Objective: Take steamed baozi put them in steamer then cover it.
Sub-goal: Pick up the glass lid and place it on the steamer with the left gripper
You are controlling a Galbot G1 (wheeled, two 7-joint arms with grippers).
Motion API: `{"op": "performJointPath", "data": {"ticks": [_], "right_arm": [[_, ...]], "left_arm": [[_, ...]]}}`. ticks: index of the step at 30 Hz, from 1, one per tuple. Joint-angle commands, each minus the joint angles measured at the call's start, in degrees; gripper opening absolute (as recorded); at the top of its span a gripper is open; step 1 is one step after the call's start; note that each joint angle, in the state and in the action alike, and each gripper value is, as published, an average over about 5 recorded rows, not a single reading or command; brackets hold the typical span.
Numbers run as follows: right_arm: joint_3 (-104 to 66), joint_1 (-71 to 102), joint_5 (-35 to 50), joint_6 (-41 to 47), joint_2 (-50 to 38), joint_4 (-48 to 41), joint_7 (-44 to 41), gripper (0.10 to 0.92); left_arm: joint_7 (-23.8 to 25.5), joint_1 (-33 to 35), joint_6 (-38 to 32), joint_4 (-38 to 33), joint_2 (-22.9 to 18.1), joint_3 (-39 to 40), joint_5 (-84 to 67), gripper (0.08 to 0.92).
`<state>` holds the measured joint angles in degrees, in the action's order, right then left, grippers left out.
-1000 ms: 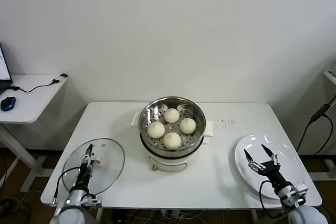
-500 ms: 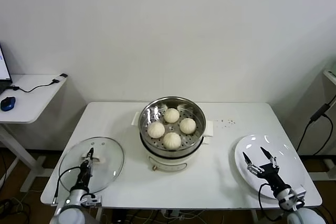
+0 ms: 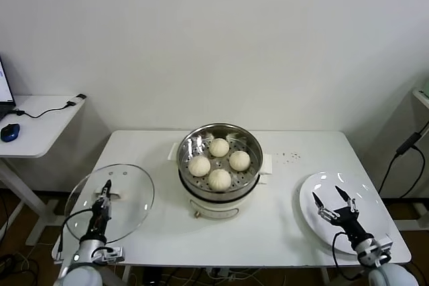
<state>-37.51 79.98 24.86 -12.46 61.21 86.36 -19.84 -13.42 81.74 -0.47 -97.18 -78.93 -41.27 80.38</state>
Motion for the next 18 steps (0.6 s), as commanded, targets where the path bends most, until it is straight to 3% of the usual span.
{"op": "performJointPath", "data": {"ticks": [1, 5, 10, 14, 18], "right_arm": [[0.0, -1.2, -0.7, 0.0, -0.2, -0.6, 0.2, 0.823], [0.4, -2.2, -1.9, 0.3, -0.6, -0.9, 0.8, 0.823], [1.3, -3.7, -2.9, 0.5, -0.5, -1.4, 1.9, 0.823], [2.1, -5.1, -3.4, 0.8, -0.4, -1.9, 2.7, 0.823], [2.6, -6.5, -4.2, 0.7, 0.0, -2.9, 3.2, 0.823]], "left_arm": [[3.3, 8.0, 15.9, -22.8, 6.2, 2.8, -5.9, 0.146], [7.8, 9.2, 23.2, -29.2, 11.6, 6.5, -6.7, 0.146], [10.9, 5.5, 31.1, -30.3, 16.7, 13.2, -6.0, 0.146], [16.9, -1.2, 38.2, -30.2, 20.7, 21.1, -5.5, 0.146], [27.4, -11.7, 43.9, -30.1, 23.1, 31.4, -2.4, 0.146]]}}
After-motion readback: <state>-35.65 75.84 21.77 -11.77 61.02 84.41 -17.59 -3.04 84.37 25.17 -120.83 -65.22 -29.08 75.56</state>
